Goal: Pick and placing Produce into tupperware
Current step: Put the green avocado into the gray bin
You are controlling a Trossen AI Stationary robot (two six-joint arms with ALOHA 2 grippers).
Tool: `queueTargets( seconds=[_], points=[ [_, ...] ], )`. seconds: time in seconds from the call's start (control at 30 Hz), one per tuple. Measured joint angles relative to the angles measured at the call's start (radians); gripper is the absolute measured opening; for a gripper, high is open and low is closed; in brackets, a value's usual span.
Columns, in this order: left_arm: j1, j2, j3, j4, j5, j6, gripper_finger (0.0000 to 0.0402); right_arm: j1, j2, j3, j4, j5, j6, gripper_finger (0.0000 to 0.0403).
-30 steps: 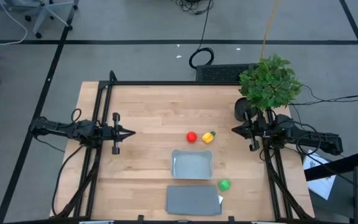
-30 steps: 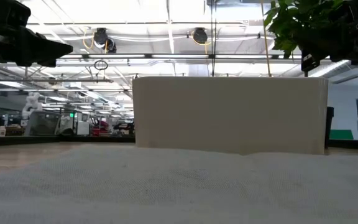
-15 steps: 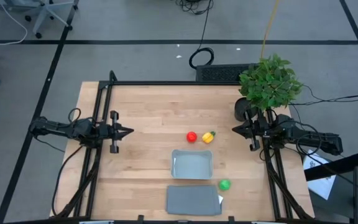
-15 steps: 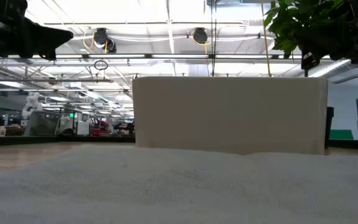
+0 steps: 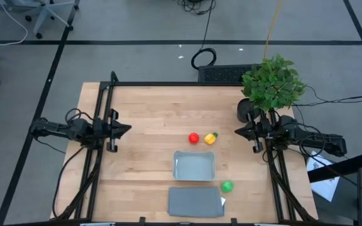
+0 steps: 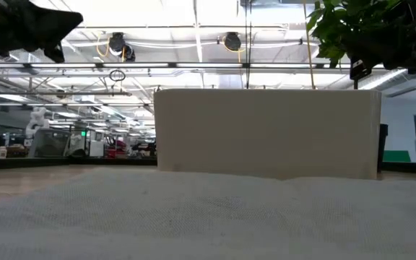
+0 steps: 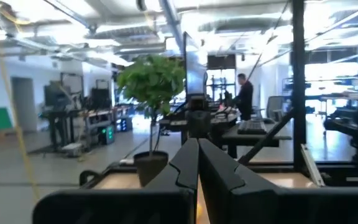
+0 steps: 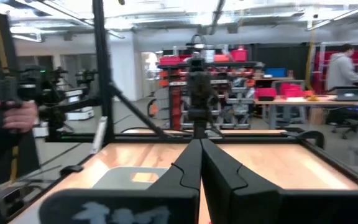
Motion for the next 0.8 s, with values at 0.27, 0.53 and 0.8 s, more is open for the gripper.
queueTargets(
  seconds=[0.27,0.53,0.8],
  points=[
    [-0.002,0.089,0.0,0.049,-0.039,-0.011,0.0001,0.083,0.048,0.016,-0.003,0.004,-0.007,0.0],
    [-0.002,0.274,0.023,0.137,-0.004,-0.01,0.0,0.171,0.148,0.026,-0.002,0.007,-0.041,0.0],
    [-0.002,0.437,0.095,0.154,0.068,-0.005,0.0,0.303,0.273,0.03,0.005,0.088,0.03,0.0]
  ],
)
